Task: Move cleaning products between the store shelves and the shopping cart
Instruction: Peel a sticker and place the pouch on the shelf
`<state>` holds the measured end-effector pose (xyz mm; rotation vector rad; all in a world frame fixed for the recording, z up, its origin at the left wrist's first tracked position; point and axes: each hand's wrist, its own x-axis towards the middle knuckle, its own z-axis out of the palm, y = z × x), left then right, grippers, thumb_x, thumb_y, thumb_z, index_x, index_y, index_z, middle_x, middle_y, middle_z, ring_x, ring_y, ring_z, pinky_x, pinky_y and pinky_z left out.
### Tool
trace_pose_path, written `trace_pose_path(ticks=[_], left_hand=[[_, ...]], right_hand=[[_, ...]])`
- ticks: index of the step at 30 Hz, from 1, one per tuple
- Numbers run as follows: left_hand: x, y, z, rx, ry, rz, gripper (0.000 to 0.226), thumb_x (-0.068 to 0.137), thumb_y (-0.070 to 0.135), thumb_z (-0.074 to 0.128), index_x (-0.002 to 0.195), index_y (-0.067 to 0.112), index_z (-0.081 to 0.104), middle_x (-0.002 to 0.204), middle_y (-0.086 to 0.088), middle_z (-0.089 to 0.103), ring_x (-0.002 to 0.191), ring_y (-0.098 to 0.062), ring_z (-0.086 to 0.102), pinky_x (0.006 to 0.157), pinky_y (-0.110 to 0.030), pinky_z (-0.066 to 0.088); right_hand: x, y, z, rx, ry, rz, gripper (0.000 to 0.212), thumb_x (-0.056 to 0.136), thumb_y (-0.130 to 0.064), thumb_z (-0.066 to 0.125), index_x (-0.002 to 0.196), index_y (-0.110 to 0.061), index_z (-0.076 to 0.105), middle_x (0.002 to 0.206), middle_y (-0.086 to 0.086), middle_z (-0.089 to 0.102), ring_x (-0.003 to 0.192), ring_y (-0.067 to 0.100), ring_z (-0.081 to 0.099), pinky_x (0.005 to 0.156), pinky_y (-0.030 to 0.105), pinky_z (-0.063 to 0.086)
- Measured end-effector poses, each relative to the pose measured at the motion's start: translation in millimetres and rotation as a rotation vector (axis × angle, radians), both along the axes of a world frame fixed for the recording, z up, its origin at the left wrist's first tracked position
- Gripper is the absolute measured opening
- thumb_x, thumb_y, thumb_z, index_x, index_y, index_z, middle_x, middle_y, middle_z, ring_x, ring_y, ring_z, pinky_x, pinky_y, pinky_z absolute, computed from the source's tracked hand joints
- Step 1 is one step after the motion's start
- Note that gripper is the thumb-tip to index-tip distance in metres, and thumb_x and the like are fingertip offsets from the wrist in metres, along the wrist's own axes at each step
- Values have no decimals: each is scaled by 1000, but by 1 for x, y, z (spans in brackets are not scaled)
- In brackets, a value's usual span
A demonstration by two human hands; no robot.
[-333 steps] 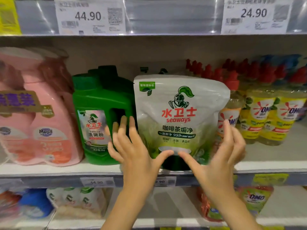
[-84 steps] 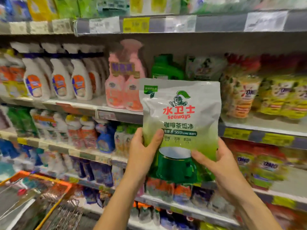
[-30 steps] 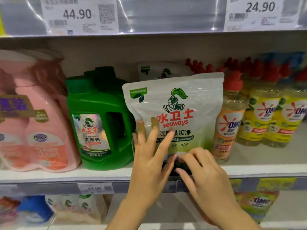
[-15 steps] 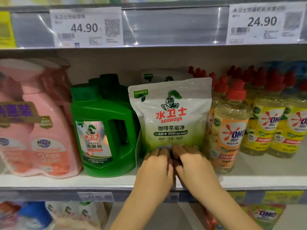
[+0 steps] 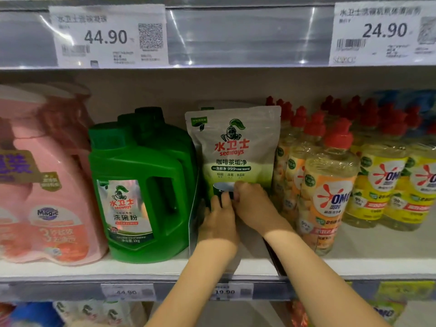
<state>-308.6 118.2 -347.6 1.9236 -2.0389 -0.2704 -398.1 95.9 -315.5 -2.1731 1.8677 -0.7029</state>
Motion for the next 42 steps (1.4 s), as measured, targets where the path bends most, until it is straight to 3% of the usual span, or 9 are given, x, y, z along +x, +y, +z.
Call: trace_pose_path(ticks=[6,10,19,23,25,28,32,38,42], left_hand=[[0,-1,0,-30,19,16,58,97,6,39,149,20,15,146,-12,21,139,-34,25,104,-42,36],[-1,1,2,-32,-10,10,54,96,5,40,145,16,20,150,-14,13,136,-31,29,99,-38,41],[2,-2,1,-42,11,40,51,95,4,39,143,15,24,144,-11,26,129,-30,37,97,-37,39],[4,-10,-5,-184,23,67,47,88,9,59,132,13,42,131,-15,45,114,-32,54,88,-33,46],[3,-10,-6,-213,30,64,41,88,10,60,126,13,44,127,-14,47,114,-32,54,87,-34,47],[3,-5,-2,-103,186,10,32,96,12,43,128,12,43,131,-12,43,119,-34,47,94,-40,43],[5,10,6,-261,536,-55,28,90,18,50,116,13,58,117,-10,56,105,-31,57,90,-43,48],[12,67,28,-270,899,-204,23,91,13,62,110,25,60,108,11,64,97,2,61,84,-13,49],[18,102,31,-294,1081,-232,19,91,13,64,108,23,64,104,10,68,100,-5,65,90,-32,54]], right_hand=[[6,-44,-11,-23,-169,-80,33,92,-17,63,69,-25,40,84,4,51,84,18,49,71,27,35],[8,-62,-20,-31,-218,-157,40,88,-16,69,65,-24,38,80,2,51,81,16,48,68,25,35],[7,-66,-25,-17,-385,-172,39,82,-15,75,57,-17,46,68,6,56,72,22,55,64,24,39],[8,-46,-16,58,-310,-123,13,87,-19,69,80,-14,60,91,9,64,90,24,61,79,32,51],[4,-27,-14,-18,-364,-96,8,87,-19,68,83,-17,62,82,0,62,84,18,61,75,26,50],[-3,7,-11,-96,-439,-64,6,87,-16,67,82,-19,64,72,-8,59,67,0,53,57,8,39],[-15,50,-16,-229,-653,13,23,86,-7,66,80,-28,62,77,-11,64,72,2,58,68,15,45],[-34,116,-13,-213,-924,184,27,88,-7,66,106,-27,64,98,-11,69,95,2,64,78,13,50],[-32,138,-15,-165,-991,294,29,88,-7,65,113,-22,63,102,-7,68,101,8,65,81,15,51]])
